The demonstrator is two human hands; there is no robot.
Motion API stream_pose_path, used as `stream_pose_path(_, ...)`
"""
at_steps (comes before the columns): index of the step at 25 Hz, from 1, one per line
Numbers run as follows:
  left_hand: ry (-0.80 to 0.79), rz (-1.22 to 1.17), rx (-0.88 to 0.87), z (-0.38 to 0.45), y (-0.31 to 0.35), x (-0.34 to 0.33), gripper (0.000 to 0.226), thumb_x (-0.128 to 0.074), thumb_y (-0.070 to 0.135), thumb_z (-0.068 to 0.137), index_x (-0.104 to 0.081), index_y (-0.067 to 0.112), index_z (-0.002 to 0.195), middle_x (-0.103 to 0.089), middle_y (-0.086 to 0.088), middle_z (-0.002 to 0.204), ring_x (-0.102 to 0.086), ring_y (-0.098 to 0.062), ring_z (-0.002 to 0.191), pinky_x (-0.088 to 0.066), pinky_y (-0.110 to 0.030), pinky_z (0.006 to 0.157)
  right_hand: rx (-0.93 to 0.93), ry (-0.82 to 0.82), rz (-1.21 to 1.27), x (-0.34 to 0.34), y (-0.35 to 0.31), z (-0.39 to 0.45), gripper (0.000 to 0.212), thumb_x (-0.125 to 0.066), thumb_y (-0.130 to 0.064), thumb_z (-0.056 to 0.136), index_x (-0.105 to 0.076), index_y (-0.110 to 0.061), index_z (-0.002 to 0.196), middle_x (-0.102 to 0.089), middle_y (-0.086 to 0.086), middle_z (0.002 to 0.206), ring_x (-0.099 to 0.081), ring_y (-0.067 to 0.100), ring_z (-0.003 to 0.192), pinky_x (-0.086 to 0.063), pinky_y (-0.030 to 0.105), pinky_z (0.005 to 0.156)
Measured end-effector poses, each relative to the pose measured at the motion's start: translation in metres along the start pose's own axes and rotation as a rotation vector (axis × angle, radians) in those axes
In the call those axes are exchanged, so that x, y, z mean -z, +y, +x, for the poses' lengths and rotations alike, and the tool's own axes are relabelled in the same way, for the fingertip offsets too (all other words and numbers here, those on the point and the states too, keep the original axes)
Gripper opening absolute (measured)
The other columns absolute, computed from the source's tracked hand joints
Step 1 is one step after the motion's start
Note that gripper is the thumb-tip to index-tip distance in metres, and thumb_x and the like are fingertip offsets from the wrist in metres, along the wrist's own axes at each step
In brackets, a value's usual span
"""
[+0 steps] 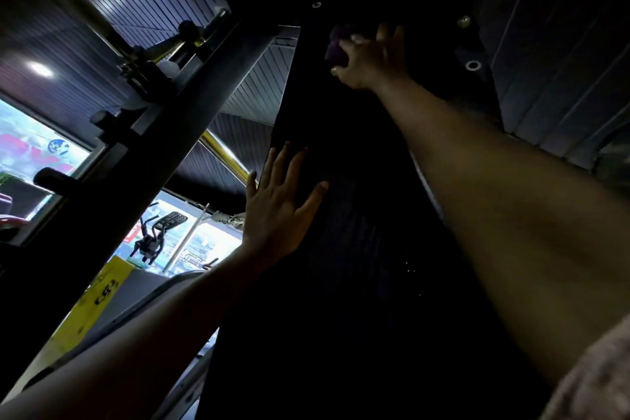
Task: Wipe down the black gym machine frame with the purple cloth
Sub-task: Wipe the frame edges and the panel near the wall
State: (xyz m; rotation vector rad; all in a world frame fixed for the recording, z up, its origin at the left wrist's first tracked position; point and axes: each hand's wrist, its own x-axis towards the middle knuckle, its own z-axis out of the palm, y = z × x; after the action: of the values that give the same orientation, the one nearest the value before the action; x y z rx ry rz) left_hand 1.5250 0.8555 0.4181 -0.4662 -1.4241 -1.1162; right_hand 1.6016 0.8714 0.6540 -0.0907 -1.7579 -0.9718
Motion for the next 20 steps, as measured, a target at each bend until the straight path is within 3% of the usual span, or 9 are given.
stream_pose_path(5, 0.008, -0.026, 0.001, 0.0, 0.001, 0.001, 0.09, -0.013, 0.071, 0.074, -0.022, 0.025, 0.151, -0.011, 0.007, 0.16, -0.002, -0.011, 0.147, 0.0, -0.037, 0.117, 0.206, 0.036, -0.006, -0.003, -0.053, -0.012, 0.061, -0.04, -0.057, 0.093, -0.03, -0.03, 0.147, -0.026, -0.002, 0.155, -0.017, 0.031, 0.141, -0.01, 0.044, 0.114)
stream_pose_path(9, 0.008, -0.032, 0.025, 0.001, 0.001, 0.003, 0.092, -0.015, 0.071, 0.073, -0.021, 0.022, 0.151, -0.013, 0.007, 0.159, -0.004, -0.011, 0.147, -0.001, -0.038, 0.117, 0.341, -0.054, 0.102, 0.009, -0.034, -0.027, 0.06, -0.052, -0.05, 0.09, -0.032, -0.035, 0.145, -0.027, 0.007, 0.154, -0.018, 0.032, 0.14, -0.013, 0.045, 0.114)
stream_pose_path(13, -0.009, -0.025, 0.006, -0.002, 0.002, 0.001, 0.091, -0.014, 0.071, 0.074, -0.018, 0.022, 0.151, -0.01, 0.005, 0.16, -0.003, -0.012, 0.147, 0.001, -0.037, 0.117, -0.016, -0.003, 0.099, 0.01, 0.039, -0.015, 0.058, -0.046, -0.044, 0.095, -0.031, -0.026, 0.148, -0.027, 0.01, 0.154, -0.016, 0.038, 0.141, -0.014, 0.046, 0.113)
stream_pose_path(15, 0.011, -0.041, 0.003, -0.002, 0.002, 0.001, 0.091, -0.015, 0.071, 0.075, -0.019, 0.02, 0.151, -0.012, 0.003, 0.16, -0.007, -0.014, 0.147, -0.002, -0.038, 0.117, -0.12, 0.0, 0.059, 0.005, 0.04, -0.011, 0.06, -0.043, -0.047, 0.095, -0.03, -0.022, 0.148, -0.027, 0.012, 0.153, -0.014, 0.041, 0.141, -0.012, 0.05, 0.113)
stream_pose_path(17, 0.123, -0.089, 0.026, -0.004, 0.004, 0.002, 0.088, -0.019, 0.068, 0.079, -0.021, 0.017, 0.151, -0.015, -0.001, 0.159, -0.014, -0.016, 0.145, -0.008, -0.04, 0.119, -0.05, 0.006, 0.059, 0.0, 0.005, -0.009, 0.06, -0.043, -0.051, 0.094, -0.033, -0.024, 0.146, -0.029, 0.009, 0.153, -0.014, 0.04, 0.141, -0.011, 0.053, 0.113)
stream_pose_path(20, 0.317, -0.205, 0.091, -0.006, 0.005, 0.004, 0.081, -0.018, 0.06, 0.085, -0.024, 0.012, 0.15, -0.016, -0.005, 0.159, -0.012, -0.006, 0.14, -0.009, -0.034, 0.116, 0.22, -0.009, 0.005, -0.01, -0.07, -0.028, 0.057, -0.044, -0.056, 0.092, -0.037, -0.03, 0.143, -0.034, 0.001, 0.151, -0.022, 0.034, 0.139, -0.017, 0.05, 0.112)
